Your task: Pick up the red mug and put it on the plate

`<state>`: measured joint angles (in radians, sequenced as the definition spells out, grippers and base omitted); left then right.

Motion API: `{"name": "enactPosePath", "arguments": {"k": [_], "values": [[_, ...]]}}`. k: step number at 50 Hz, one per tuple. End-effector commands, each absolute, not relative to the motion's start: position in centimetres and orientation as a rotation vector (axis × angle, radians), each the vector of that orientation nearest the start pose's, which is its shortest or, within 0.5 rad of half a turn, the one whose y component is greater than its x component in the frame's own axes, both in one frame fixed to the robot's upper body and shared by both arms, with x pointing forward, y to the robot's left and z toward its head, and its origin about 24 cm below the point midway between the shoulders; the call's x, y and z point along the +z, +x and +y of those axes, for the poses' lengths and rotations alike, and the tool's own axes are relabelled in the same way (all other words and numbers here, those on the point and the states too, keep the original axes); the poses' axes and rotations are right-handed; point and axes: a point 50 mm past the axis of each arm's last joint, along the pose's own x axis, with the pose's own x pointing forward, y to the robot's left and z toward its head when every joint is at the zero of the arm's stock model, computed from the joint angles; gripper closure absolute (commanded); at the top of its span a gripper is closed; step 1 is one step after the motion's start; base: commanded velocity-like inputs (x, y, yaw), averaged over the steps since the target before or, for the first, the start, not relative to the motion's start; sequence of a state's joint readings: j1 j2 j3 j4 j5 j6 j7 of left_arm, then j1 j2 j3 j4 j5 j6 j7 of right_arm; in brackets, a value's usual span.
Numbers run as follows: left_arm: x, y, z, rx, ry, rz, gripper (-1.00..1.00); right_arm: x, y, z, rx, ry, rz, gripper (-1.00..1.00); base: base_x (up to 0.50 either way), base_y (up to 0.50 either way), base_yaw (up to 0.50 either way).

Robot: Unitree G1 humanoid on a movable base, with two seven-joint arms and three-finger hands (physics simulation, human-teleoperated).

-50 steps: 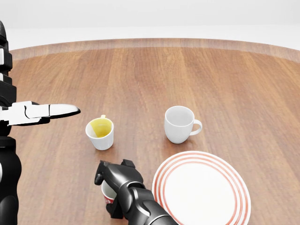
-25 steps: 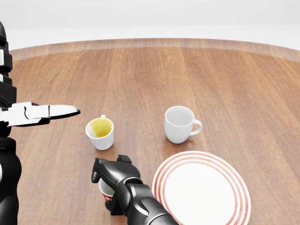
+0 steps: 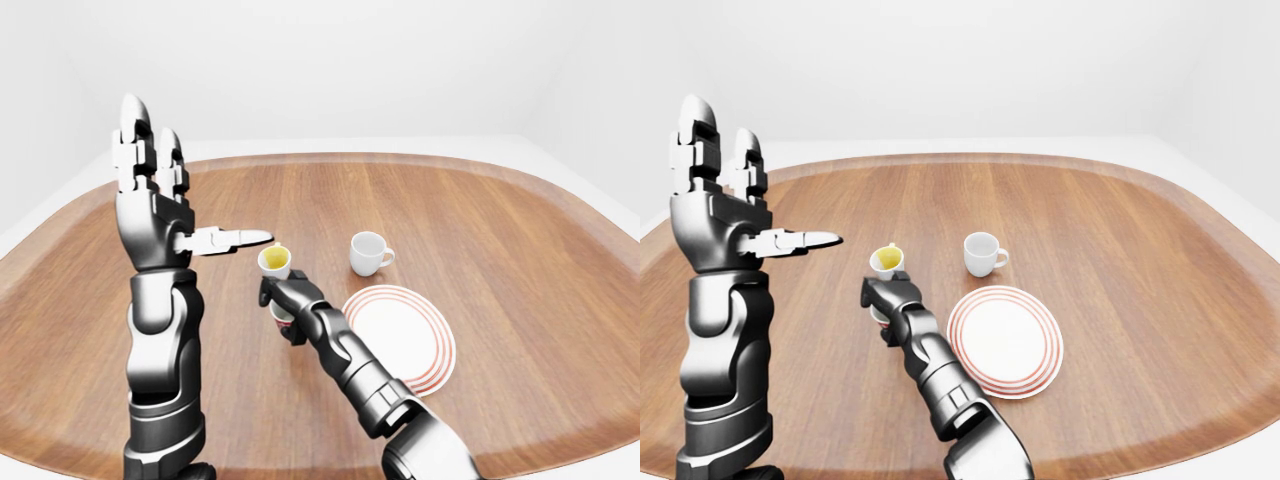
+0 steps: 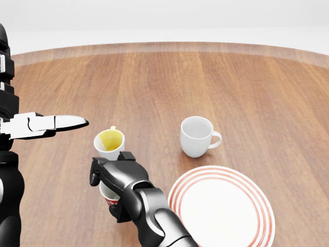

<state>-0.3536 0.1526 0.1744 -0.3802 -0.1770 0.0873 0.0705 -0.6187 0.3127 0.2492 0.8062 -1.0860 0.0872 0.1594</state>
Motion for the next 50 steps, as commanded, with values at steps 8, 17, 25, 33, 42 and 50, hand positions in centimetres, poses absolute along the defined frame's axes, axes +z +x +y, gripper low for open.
{"name": "enactPosePath", "arguments": {"k": [8, 17, 25, 33, 42, 50], "values": [[21.6, 27.3, 18.1, 0.073, -0.049, -0.65, -1.0, 7.4, 30.9, 3.2, 0.625, -1.005, -0.1, 1.0, 0.0, 0.0, 0.0], [21.7, 27.1, 18.1, 0.072, -0.046, -0.659, -1.0, 8.2, 31.1, 1.9, 0.602, -1.032, -0.11, 1.0, 0.0, 0.0, 0.0], [22.0, 27.1, 18.0, 0.069, -0.045, -0.669, -1.0, 8.5, 31.4, 0.7, 0.582, -1.051, -0.106, 1.0, 0.0, 0.0, 0.0], [22.0, 27.1, 17.8, 0.065, -0.042, -0.672, -1.0, 8.1, 31.6, -0.7, 0.555, -1.063, -0.081, 1.0, 0.0, 0.0, 0.0], [22.2, 27.0, 17.6, 0.061, -0.039, -0.681, -1.0, 7.9, 31.9, -2.5, 0.524, -1.075, -0.057, 1.0, 0.0, 0.0, 0.0], [22.2, 26.9, 17.5, 0.059, -0.04, -0.686, -1.0, 7.9, 31.8, -3.6, 0.505, -1.086, -0.047, 1.0, 0.0, 0.0, 0.0]]}}
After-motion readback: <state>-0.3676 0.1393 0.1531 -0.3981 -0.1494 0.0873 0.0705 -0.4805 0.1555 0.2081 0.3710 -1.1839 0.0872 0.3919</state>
